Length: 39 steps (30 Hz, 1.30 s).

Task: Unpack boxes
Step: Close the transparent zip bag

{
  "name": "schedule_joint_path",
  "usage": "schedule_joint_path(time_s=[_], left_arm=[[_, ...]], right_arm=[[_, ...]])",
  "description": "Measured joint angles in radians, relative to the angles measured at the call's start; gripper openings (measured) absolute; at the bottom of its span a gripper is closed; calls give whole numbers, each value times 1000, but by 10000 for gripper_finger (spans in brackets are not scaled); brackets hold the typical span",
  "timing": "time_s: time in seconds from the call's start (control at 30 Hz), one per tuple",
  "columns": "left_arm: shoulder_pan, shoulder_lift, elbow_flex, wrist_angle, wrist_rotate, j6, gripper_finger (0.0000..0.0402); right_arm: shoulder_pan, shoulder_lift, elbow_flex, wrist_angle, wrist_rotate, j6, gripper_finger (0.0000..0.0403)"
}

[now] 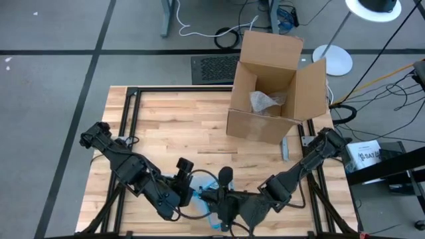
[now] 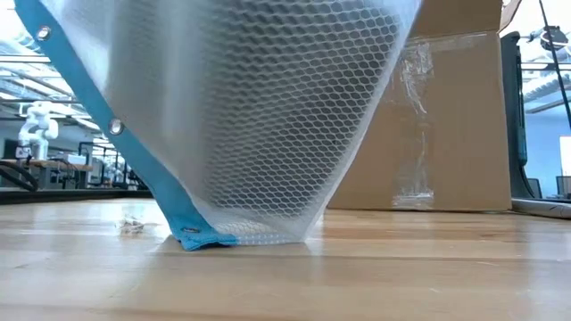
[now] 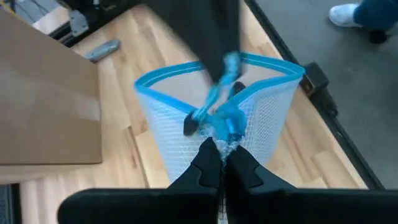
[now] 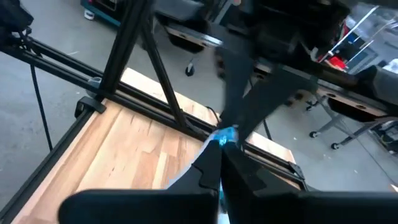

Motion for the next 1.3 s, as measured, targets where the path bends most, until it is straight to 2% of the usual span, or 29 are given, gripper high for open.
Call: schedule_joint_path(time_s=[0.17, 0.37, 0.47, 0.67, 0.8, 1.03, 1.2, 1.3], left_arm=[[4, -39, 0, 2, -49, -5, 0], [2, -77, 0, 10, -62, -7, 0], [2, -80, 0, 24, -63, -5, 0], [-8, -80, 0, 14, -55, -7, 0], [-8, -80, 0, -43, -32, -35, 0], [-9, -80, 0, -82, -31, -60, 0], [-2, -80, 0, -79, -23, -60, 0], [8, -80, 0, -60, 25, -58, 0]], right_arm=[[48, -2, 0, -21, 79, 3, 1], [78, -4, 0, -34, 186, 5, 1], [78, -9, 0, -45, 199, 18, 1], [62, -23, 0, -225, 233, 177, 1], [71, -35, 0, -268, 275, 209, 0], [103, -65, 0, -395, 281, 358, 0], [118, -67, 0, -375, 256, 384, 0], [104, -67, 0, -341, 246, 379, 0]])
